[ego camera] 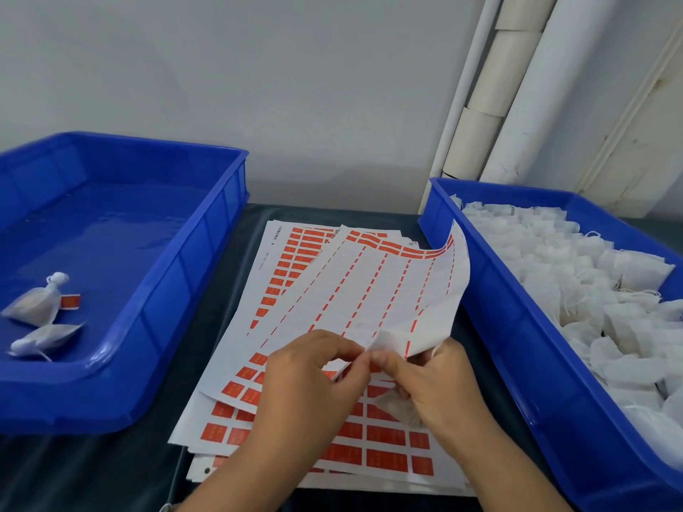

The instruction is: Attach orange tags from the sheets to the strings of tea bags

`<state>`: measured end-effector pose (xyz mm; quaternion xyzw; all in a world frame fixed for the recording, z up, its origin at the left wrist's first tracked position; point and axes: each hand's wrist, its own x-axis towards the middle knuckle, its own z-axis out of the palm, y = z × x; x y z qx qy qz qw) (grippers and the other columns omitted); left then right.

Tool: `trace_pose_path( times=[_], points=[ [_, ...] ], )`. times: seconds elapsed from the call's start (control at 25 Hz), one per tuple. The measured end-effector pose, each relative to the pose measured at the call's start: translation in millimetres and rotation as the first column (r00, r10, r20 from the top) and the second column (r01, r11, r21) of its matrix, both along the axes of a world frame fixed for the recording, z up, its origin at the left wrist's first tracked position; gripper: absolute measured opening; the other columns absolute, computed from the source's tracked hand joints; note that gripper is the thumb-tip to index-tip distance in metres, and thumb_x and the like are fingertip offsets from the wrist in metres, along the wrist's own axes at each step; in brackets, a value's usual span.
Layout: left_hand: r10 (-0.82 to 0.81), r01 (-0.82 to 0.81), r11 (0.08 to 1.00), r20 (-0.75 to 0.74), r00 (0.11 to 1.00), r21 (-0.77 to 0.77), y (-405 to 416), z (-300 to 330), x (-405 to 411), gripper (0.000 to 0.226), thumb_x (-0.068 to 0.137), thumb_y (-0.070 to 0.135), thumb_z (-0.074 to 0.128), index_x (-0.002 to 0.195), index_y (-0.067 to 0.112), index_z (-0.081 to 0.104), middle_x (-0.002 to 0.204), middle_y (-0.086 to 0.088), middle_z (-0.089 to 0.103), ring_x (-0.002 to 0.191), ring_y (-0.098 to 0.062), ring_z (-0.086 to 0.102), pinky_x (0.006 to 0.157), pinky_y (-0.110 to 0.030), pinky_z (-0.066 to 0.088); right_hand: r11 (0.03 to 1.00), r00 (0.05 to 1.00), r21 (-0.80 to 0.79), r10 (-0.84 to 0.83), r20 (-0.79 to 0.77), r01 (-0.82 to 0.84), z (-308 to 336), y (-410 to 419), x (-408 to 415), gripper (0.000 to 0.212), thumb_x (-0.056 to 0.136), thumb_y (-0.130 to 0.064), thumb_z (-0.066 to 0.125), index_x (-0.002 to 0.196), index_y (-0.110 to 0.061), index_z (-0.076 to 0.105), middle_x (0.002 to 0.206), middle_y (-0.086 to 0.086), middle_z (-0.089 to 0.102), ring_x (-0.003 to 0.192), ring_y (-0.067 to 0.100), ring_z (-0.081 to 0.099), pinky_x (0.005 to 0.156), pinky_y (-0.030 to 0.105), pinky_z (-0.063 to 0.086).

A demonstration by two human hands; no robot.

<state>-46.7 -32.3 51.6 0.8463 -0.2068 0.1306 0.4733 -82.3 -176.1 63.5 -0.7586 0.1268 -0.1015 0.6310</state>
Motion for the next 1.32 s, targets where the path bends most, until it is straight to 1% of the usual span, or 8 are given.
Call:
trace_pose_path(
  times=[0.12,0.32,0.44,0.56,0.76,0.96,1.16,1.32],
  points=[
    [0.014,-0.013,1.0,-0.053,0.999,0.004,1,3,0,0.007,0.074,0.041,0.07,0.071,0.042,0.064,0.067,0.037,0.052,0.086,0.019,0.051,0.06,-0.003,0.041,0.999,1.0,-0.048,0.012,0.008,-0.012,1,2,0,0.034,0.072,-0.025,0.076,0.092,-0.043,0.054,0.088,-0.028,0.065,0.081,0.0,0.067,0.063,0.016,0.055],
    [0.04,-0.04,0.999,-0.218,0.975,0.006,1,8,2,0.021,0.078,0.04,0.067,0.06,0.046,0.057,0.064,0.031,0.057,0.068,0.006,0.06,0.06,-0.008,0.047,0.998,1.0,-0.057,0.02,-0.024,-0.021,1,3,-2,0.036,0.059,-0.042,0.07,0.092,-0.042,0.055,0.096,-0.021,0.068,0.086,0.009,0.07,0.072,0.031,0.059],
    [0.021,-0.055,0.995,-0.35,0.936,-0.087,1,8,4,0.025,0.083,0.033,0.064,0.059,0.041,0.059,0.057,0.029,0.06,0.066,0.011,0.06,0.046,-0.004,0.042,0.999,0.999,-0.029,0.038,-0.031,-0.039,0,3,-3,0.036,0.057,-0.043,0.068,0.091,-0.04,0.059,0.094,-0.018,0.071,0.082,0.005,0.07,0.065,0.023,0.058],
    [-0.013,-0.052,0.987,-0.401,0.916,-0.15,2,7,4,0.022,0.084,0.034,0.063,0.063,0.04,0.061,0.059,0.032,0.06,0.066,0.015,0.058,0.045,-0.002,0.041,1.0,0.999,0.002,0.014,-0.051,-0.014,-2,4,-2,0.034,0.058,-0.042,0.069,0.09,-0.039,0.058,0.09,-0.02,0.071,0.081,0.004,0.07,0.064,0.022,0.057],
    [-0.047,-0.002,0.99,-0.355,0.934,-0.138,2,3,-1,0.009,0.072,0.043,0.071,0.072,0.043,0.063,0.067,0.028,0.064,0.071,0.01,0.062,0.056,-0.005,0.048,0.998,0.997,0.037,-0.041,-0.065,0.044,-9,4,1,0.034,0.071,-0.021,0.079,0.09,-0.038,0.056,0.081,-0.024,0.07,0.072,0.003,0.069,0.053,0.016,0.052],
    [0.003,-0.002,1.0,-0.217,0.976,0.007,4,-5,-4,0.014,0.074,0.042,0.069,0.087,0.044,0.064,0.078,0.036,0.053,0.077,0.011,0.056,0.066,-0.004,0.044,0.917,0.987,0.391,-0.018,-0.16,0.081,-13,7,0,0.02,0.076,-0.016,0.074,0.095,-0.02,0.069,0.085,0.009,0.074,0.059,0.022,0.06,0.043,0.023,0.044],
    [0.117,-0.116,0.993,-0.082,0.99,0.016,6,-14,-5,0.016,0.075,0.037,0.071,0.09,0.032,0.072,0.08,0.033,0.051,0.079,0.007,0.055,0.073,-0.008,0.042,0.802,0.965,0.587,0.057,-0.256,0.108,-19,13,3,0.024,0.073,-0.004,0.071,0.097,-0.004,0.07,0.088,0.022,0.072,0.071,0.031,0.064,0.067,0.037,0.048],
    [0.107,-0.107,0.994,0.009,0.994,0.037,7,-16,-7,0.022,0.075,0.04,0.066,0.092,0.03,0.075,0.082,0.026,0.06,0.07,0.016,0.05,0.064,-0.002,0.035,0.716,0.957,0.685,0.086,-0.277,0.134,-14,20,1,0.035,0.058,-0.009,0.074,0.092,-0.004,0.069,0.072,0.016,0.071,0.046,0.019,0.063,0.043,0.026,0.052]
  ],
)
